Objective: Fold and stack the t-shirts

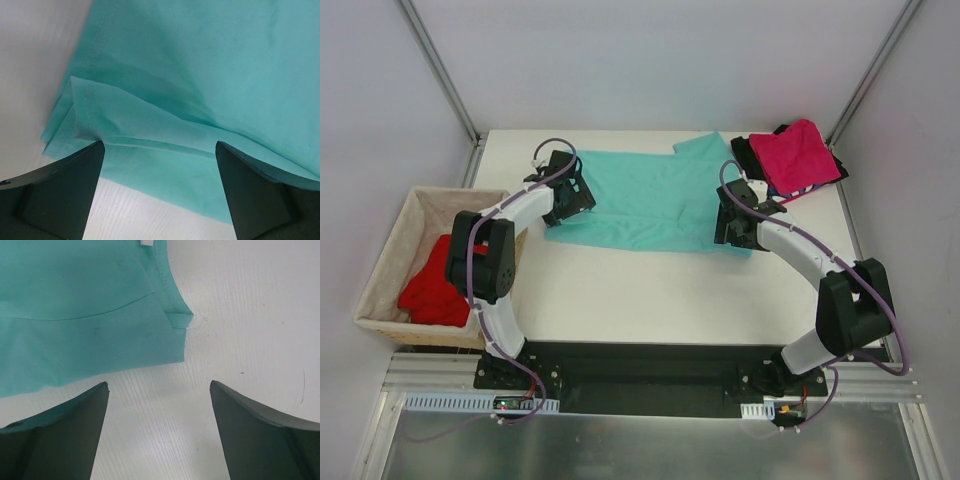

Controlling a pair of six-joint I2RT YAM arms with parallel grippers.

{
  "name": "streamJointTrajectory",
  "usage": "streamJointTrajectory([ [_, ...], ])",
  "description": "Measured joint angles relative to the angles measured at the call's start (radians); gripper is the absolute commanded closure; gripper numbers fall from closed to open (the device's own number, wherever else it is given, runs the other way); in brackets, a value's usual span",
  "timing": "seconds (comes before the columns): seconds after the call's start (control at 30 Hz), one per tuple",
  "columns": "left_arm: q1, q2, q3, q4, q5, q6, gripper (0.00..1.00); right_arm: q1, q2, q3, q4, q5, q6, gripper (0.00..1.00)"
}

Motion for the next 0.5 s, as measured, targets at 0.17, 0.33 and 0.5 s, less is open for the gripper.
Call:
streamJointTrajectory([
  [0.17,0.000,0.045,0.014,0.000,0.000,0.000,0.07,0.000,-0.002,0.000,0.000,-0.004,-0.003,0.14],
  [0.33,0.000,0.055,0.017,0.000,-0.001,0.000,0.06,0.000,-0.016,0.000,0.000,-0.008,-0.003,0.14],
  [0.5,0.000,0.087,0.056,0.007,-0.007,0.001,0.07,0.000,-0.041,0.000,0.001,-0.010,-0.003,0.14],
])
